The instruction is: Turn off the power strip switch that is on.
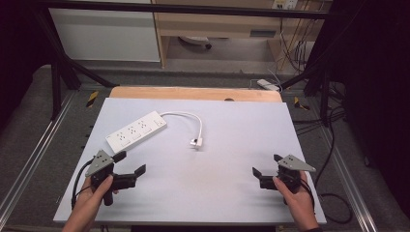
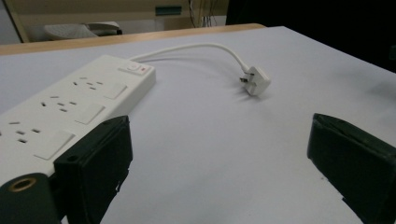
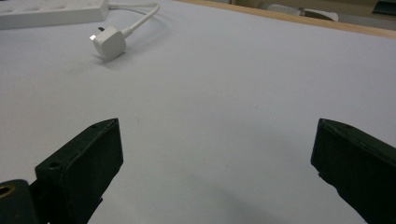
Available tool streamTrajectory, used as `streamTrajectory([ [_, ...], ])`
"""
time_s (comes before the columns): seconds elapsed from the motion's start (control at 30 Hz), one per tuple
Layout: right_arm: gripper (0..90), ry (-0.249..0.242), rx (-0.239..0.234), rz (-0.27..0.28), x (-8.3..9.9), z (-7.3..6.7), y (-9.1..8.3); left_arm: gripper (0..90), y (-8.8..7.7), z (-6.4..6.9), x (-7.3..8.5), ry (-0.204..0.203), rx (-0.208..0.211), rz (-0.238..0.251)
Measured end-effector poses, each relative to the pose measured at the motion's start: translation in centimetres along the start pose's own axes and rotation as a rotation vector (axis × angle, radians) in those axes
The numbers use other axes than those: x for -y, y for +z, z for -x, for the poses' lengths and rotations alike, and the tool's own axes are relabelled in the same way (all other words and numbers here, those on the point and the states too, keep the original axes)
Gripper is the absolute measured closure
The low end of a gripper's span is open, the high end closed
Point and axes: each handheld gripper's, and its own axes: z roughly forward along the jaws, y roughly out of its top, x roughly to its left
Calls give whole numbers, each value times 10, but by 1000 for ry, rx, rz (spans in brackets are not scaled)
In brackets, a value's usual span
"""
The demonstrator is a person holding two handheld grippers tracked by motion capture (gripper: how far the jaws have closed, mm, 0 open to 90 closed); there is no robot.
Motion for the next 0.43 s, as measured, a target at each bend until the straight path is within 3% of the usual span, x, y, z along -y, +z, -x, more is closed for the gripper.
streamTrajectory([
  [0.17, 27, 1, -9, -25, 2, -2, 2, 71, 9, 9, 9, 28, 38, -59],
  [0.3, 27, 1, -10, -59, 4, -2, 6, 73, 16, 15, 17, 65, 68, -135],
  [0.43, 27, 12, -4, -109, 8, -2, 10, 102, 19, 18, 20, 89, 57, -171],
])
